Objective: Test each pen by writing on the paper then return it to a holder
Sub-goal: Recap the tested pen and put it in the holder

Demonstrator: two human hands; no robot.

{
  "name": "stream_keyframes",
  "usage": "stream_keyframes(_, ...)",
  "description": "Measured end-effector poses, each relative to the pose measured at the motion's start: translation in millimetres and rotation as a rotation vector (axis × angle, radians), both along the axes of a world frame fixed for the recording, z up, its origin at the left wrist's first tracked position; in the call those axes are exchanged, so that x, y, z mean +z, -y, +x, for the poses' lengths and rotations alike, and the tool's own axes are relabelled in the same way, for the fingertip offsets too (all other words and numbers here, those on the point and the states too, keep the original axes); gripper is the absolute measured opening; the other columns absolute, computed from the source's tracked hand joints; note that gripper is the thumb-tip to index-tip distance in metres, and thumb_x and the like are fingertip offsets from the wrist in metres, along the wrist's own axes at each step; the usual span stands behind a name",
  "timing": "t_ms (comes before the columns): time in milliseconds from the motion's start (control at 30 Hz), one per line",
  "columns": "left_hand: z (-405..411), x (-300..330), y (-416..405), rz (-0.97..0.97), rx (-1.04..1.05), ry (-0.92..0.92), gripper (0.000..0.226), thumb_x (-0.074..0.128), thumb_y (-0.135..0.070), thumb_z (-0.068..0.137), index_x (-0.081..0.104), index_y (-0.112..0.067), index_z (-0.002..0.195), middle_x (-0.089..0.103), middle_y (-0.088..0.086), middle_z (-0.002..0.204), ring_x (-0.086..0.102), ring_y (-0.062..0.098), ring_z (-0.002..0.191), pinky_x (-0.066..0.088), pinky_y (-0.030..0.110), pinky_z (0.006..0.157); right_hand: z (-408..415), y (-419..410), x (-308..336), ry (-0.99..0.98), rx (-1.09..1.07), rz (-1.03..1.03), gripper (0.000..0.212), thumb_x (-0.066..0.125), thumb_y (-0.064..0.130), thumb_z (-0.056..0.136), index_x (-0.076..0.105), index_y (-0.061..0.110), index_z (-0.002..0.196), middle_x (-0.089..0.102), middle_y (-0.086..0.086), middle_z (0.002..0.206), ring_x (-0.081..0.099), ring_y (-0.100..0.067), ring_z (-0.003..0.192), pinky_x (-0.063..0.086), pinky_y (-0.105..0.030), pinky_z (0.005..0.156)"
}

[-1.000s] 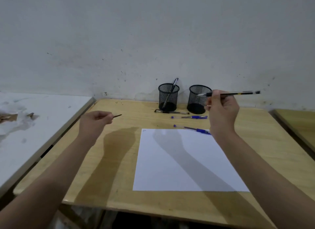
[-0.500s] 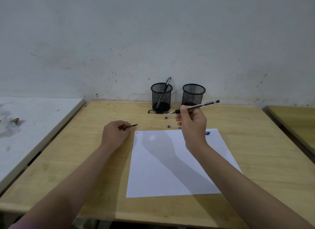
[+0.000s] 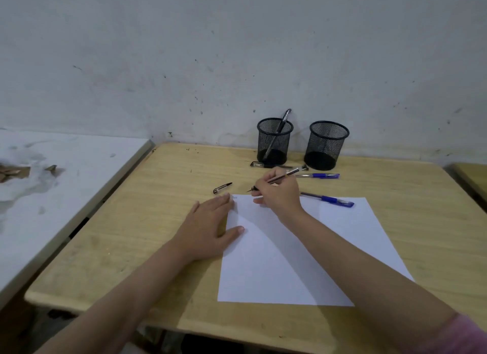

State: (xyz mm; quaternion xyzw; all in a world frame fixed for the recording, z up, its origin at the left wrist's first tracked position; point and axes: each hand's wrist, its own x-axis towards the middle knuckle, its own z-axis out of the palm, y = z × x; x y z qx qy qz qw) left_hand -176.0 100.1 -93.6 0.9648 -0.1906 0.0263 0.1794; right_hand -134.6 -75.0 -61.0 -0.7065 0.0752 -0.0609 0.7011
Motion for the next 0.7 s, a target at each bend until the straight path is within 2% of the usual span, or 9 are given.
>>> stream_keyframes(200, 1, -4, 1, 0.048, -0.03, 0.008, 0.087, 0.019, -0.071, 0.075, 0.02, -0.022, 0.147, 0.012, -0.006, 0.157, 0.007, 0.009, 0.144, 0.008, 0.05, 0.114, 13, -15, -3, 0.002, 0.01, -0.059, 0.026, 0.075, 0.01, 0.076, 0.051, 0.009, 0.068, 0.064, -0.011, 0.06, 0.066, -0.016, 0.049, 0.052, -0.025, 0.042)
stream_keyframes(333, 2, -6, 1, 0.055, -0.029, 0.012, 0.086, 0.018, -0.07, 0.076, 0.019, -0.022, 0.147, 0.011, -0.008, 0.156, 0.006, 0.009, 0.144, 0.008, 0.049, 0.114, 15, -20, -8, 0.047, -0.024, -0.081, 0.026, 0.069, 0.003, 0.075, 0.047, 0.01, 0.063, 0.061, -0.014, 0.058, 0.064, -0.017, 0.047, 0.05, -0.025, 0.038)
stream_keyframes(567, 1, -4, 2, 0.048, -0.021, 0.044, 0.084, 0.02, -0.069, 0.075, 0.026, -0.022, 0.145, 0.019, -0.008, 0.155, 0.013, 0.01, 0.143, 0.015, 0.045, 0.111, 16, -22, -19, 0.139, -0.034, -0.146, 0.032, 0.062, -0.002, 0.075, 0.04, 0.013, 0.057, 0.054, -0.018, 0.055, 0.061, -0.024, 0.048, 0.05, -0.029, 0.042)
stream_keyframes(700, 1, -2, 2, 0.031, -0.02, 0.03, 0.084, 0.021, -0.068, 0.075, 0.027, -0.022, 0.145, 0.021, -0.008, 0.154, 0.014, 0.011, 0.143, 0.013, 0.048, 0.112, 20, -22, -23, 0.154, -0.029, -0.16, 0.032, 0.061, -0.002, 0.075, 0.04, 0.014, 0.056, 0.052, -0.017, 0.054, 0.06, -0.026, 0.049, 0.049, -0.03, 0.044)
